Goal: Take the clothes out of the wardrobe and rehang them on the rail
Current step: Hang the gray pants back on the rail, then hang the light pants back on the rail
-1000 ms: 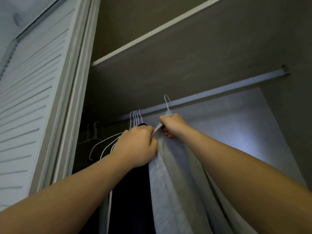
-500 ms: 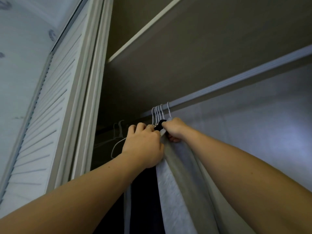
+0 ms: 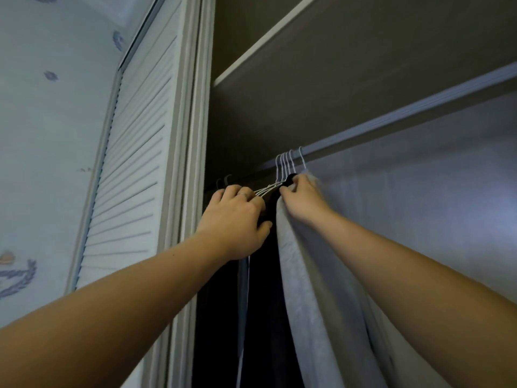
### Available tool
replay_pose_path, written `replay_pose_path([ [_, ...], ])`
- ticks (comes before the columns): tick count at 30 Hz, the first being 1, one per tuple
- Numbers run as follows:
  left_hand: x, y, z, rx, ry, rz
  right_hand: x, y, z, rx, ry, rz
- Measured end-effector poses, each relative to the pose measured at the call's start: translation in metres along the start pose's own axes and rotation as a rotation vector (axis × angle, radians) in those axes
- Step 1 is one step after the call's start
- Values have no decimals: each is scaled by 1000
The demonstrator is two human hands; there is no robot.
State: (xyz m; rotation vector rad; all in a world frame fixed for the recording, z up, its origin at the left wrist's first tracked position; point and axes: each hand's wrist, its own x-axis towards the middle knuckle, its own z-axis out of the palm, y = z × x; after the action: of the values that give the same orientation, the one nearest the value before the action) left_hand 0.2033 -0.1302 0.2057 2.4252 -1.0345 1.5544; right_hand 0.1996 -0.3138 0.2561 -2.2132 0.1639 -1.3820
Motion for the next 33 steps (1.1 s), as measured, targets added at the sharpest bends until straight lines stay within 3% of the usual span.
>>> replay_pose_path([
  [3,-43,-21,-14,-11,82,4,-53,-17,9,-6,-26,-156],
  [8,-141,-71,-40,11,61,-27,-155,-58,33,-184,-119,-278],
  [11,-207,-106,-60,55,6,-89,-218,-90,61,-205,-141,-327],
  [18,-388,-181,-141,192,-156,-271,-375,-183,130,-134,-377,-485],
  [25,-588,-218,-263,346,-384,-604,-543,-302,173,53,-639,-671],
  [33,-818,-192,-404,508,-535,-1063,-761,-434,189,295,-958,-931],
])
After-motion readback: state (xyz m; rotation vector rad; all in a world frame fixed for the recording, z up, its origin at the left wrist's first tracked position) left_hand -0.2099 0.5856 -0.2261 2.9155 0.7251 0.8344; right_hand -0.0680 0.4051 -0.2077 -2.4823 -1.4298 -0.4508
